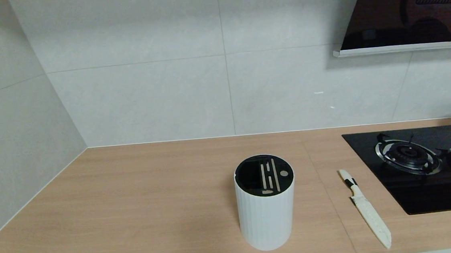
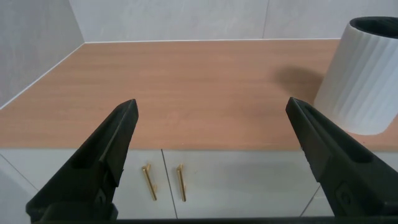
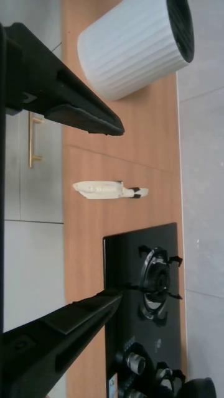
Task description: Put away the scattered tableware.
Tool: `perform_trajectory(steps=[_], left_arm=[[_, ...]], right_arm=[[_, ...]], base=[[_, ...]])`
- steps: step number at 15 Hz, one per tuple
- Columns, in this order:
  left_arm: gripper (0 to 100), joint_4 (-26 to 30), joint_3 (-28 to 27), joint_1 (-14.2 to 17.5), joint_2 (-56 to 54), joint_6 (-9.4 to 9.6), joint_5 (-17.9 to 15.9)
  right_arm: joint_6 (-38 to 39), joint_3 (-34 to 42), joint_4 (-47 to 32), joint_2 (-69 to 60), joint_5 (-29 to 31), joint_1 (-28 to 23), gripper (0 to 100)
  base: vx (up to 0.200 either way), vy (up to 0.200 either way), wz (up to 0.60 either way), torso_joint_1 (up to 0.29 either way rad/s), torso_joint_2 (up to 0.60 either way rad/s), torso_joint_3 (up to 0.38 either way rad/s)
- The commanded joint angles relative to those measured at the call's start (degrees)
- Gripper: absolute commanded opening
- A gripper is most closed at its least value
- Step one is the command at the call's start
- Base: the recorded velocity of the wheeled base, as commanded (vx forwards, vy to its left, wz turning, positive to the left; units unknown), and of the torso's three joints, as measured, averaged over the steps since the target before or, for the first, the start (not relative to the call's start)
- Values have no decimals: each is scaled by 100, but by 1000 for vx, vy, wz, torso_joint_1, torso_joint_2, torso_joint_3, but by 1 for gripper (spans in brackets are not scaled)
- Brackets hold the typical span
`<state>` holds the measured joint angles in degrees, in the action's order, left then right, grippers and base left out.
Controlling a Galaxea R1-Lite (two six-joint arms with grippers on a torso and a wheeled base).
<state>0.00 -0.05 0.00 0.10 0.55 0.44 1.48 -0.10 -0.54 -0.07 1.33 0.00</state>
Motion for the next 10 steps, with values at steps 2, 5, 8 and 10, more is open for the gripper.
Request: perform_trajectory(steps=[2, 5, 8, 10], left_arm=[[100, 0, -4, 0, -1, -2, 0], [100, 0, -4, 0, -1, -11, 0], [100, 0, 5, 0, -1, -2, 0], [100, 0, -4, 0, -1, -2, 0]], right_arm=[[-24, 1, 1, 7, -1, 0, 100], [-165, 10, 1, 7, -19, 0, 100], [-411, -8, 1, 7, -19, 0, 100], [-358, -729, -25, 209, -63, 44, 100]], base=[[0, 0, 0, 0, 0, 0], [0, 0, 0, 0, 0, 0], [0, 0, 0, 0, 0, 0], [0, 0, 0, 0, 0, 0]])
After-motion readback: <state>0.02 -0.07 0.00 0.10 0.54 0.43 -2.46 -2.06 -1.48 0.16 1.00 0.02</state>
